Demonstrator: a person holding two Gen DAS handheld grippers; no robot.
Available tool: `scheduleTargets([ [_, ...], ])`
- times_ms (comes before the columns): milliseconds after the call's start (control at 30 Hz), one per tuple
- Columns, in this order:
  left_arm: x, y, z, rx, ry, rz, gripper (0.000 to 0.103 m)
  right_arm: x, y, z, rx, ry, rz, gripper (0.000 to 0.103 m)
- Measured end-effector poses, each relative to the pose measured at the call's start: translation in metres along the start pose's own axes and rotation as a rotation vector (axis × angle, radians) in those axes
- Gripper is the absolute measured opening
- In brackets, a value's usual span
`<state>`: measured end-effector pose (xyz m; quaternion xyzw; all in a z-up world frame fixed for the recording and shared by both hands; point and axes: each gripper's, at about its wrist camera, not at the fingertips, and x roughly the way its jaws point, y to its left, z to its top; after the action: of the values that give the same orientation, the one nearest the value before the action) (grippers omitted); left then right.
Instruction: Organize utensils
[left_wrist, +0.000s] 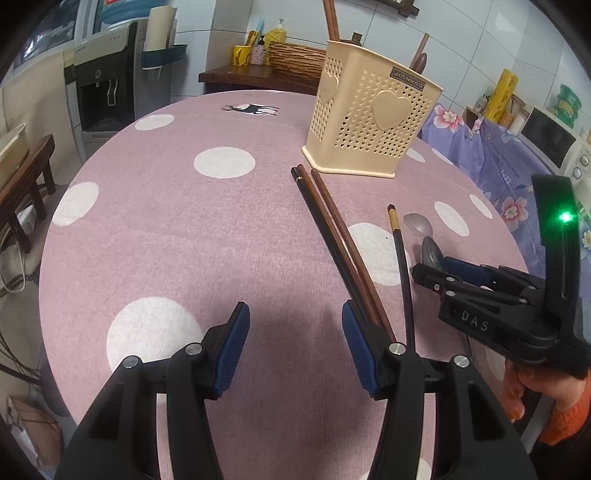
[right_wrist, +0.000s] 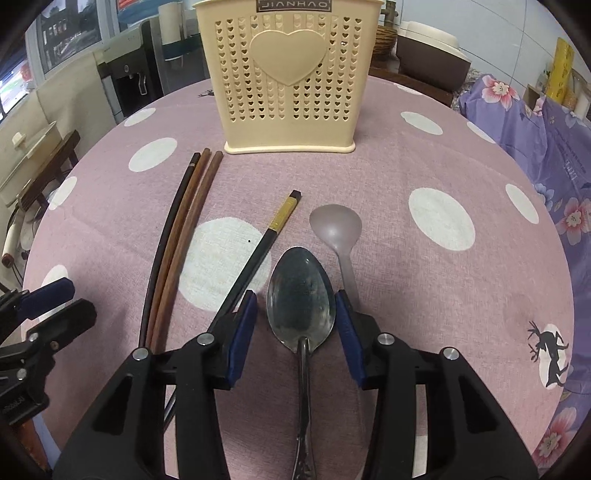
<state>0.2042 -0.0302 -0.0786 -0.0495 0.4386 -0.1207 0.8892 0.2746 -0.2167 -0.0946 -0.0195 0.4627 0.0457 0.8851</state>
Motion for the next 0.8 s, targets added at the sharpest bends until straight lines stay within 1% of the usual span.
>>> scheduleTargets([
  [133,0.016,-0.013,0.013,0.020,0.030,-0.022,0.052,0.000,-0.002,-0.002,0.012,-0.012,0.001,0.043],
  [233,0.025,-0.029,0.017,0.066,0.023,-0.020,0.052,-0.001,-0.003,-0.004,0.018,-0.019,0.007,0.043],
  [300,0.033,-0.034,0.016,0.094,0.021,0.038,0.050,-0.001,-0.004,-0.005,0.022,-0.020,0.012,0.043],
  [367,0.032,-0.028,0.013,0.083,0.006,0.050,0.048,-0.002,-0.005,-0.005,0.021,-0.021,0.018,0.043],
  [467,0.025,-0.015,0.008,0.092,0.005,0.106,0.048,-0.002,-0.005,-0.005,0.013,-0.021,0.021,0.043],
  [533,0.019,-0.002,0.009,0.054,0.009,0.090,0.048,-0.002,-0.004,-0.004,0.013,-0.019,0.021,0.043],
  [567,0.016,0.003,0.010,0.035,0.007,0.095,0.048,-0.002,-0.004,-0.003,0.014,-0.016,0.020,0.043],
  [633,0.010,0.009,0.017,0.008,-0.019,0.097,0.048,-0.002,-0.004,-0.002,0.016,-0.010,0.019,0.043],
  [700,0.009,0.006,0.024,-0.001,-0.027,0.076,0.048,-0.001,-0.003,-0.002,0.010,-0.010,0.016,0.043],
  [767,0.015,-0.005,0.026,0.006,-0.007,0.032,0.048,-0.002,-0.004,-0.003,0.017,-0.015,0.023,0.043],
  [800,0.019,-0.013,0.025,0.023,0.001,0.023,0.048,-0.002,-0.006,-0.004,0.025,-0.018,0.029,0.043],
])
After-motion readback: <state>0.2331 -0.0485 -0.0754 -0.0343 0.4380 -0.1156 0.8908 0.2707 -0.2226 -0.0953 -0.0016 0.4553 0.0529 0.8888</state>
